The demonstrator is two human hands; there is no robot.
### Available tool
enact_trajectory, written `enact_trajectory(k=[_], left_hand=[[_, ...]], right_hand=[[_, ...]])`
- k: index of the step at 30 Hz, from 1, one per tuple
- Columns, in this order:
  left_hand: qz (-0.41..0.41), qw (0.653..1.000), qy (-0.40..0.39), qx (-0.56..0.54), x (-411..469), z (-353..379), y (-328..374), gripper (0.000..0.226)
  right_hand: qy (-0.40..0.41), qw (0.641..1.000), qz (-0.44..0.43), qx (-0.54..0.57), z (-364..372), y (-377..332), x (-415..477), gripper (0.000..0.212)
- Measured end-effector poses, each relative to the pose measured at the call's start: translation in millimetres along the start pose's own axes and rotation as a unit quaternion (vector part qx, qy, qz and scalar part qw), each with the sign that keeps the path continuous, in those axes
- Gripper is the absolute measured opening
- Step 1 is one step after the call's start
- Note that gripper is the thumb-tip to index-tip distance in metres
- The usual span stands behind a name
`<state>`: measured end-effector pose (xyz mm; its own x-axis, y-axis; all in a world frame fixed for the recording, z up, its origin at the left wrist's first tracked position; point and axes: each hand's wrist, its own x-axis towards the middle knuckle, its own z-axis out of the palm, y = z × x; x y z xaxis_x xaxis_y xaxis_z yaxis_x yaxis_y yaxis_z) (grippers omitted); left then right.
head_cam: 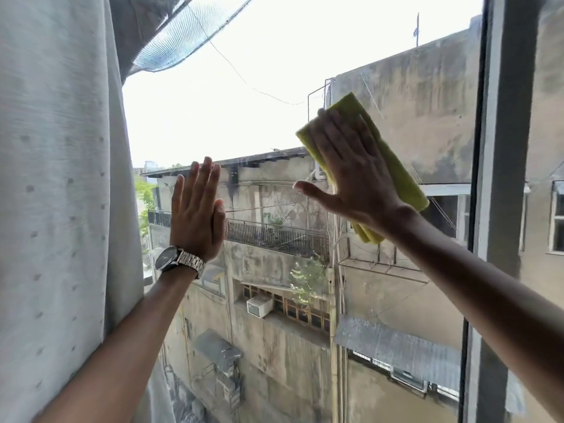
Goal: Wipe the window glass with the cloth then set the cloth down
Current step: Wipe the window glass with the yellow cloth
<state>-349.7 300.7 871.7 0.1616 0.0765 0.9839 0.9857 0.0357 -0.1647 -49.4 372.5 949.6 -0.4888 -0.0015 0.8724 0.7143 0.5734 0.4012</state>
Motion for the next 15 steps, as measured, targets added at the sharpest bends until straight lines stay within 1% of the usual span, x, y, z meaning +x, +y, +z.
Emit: enact_trajectory(k=[2,6,9,11,13,15], left_hand=[[-0.003,1.000,0.000,0.001,0,0,0,0.059],[-0.004,1.000,-0.003,0.003,0,-1,2,0.059],[-0.006,1.000,-0.003,0.002,1,-3,4,0.058],[-0.006,1.000,-0.001,0.002,0,-3,3,0.059],[-0.004,1.000,0.003,0.000,0,-2,2,0.059],[0.001,1.000,0.006,-0.002,0,-1,1,0.059]], right_hand=[[-0.019,0.999,-0.025,0.005,11,-21,-26,0.103],[-0.092,0.987,-0.129,0.016,41,-58,-131,0.105],[-0.142,0.977,-0.155,0.022,50,-71,-203,0.101],[-0.160,0.967,-0.199,0.003,47,-59,-214,0.093],[-0.141,0.963,-0.228,-0.024,41,-33,-196,0.086],[-0.089,0.977,-0.189,-0.050,29,-2,-159,0.080]])
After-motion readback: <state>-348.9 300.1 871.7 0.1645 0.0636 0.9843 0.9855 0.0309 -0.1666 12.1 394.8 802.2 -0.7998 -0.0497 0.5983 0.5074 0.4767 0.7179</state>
